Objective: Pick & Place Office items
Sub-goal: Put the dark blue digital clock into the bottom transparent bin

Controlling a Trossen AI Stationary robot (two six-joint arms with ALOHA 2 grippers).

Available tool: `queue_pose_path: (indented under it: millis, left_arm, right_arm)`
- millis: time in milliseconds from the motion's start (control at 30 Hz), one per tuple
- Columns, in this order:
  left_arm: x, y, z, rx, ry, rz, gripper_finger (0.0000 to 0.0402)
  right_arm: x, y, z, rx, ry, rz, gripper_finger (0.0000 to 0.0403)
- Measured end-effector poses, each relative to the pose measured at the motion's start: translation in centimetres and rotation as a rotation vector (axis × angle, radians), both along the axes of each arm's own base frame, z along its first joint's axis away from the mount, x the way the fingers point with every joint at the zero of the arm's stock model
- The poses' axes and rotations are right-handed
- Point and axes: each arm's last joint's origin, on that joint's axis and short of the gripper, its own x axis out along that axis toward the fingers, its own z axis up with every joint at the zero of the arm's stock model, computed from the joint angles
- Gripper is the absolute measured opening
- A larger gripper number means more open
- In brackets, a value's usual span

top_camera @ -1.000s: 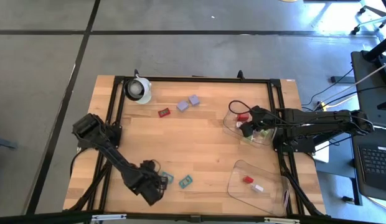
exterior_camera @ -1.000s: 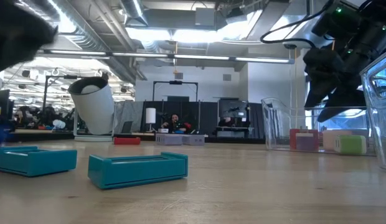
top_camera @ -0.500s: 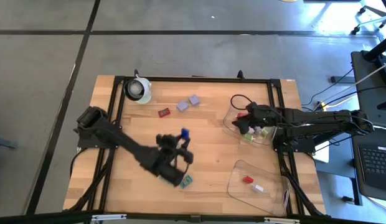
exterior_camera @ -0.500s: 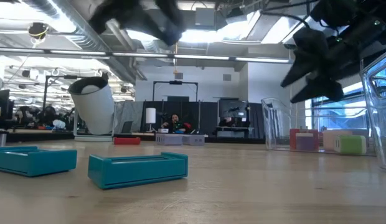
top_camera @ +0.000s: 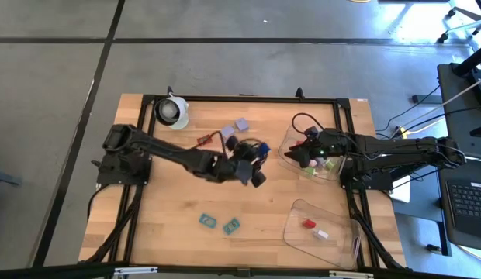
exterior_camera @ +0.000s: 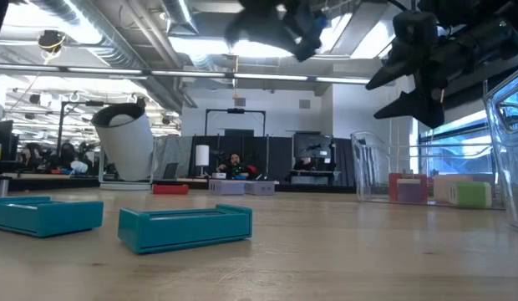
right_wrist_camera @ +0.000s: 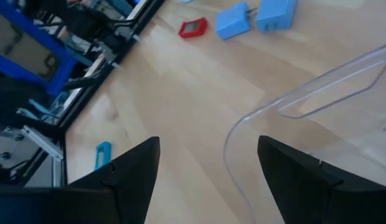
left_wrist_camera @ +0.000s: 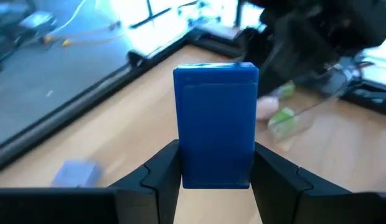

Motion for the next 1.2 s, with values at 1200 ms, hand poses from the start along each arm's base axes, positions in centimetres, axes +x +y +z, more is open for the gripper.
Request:
queue_pose_path:
  millis: [1200]
  left_arm:
    - [2.7,6.7,3.8,-0.145,-0.407,-0.251,0.0158]
  right_arm:
    - [0.9,0.1,5.7,-0.316,-0.148,0.230,0.0274]
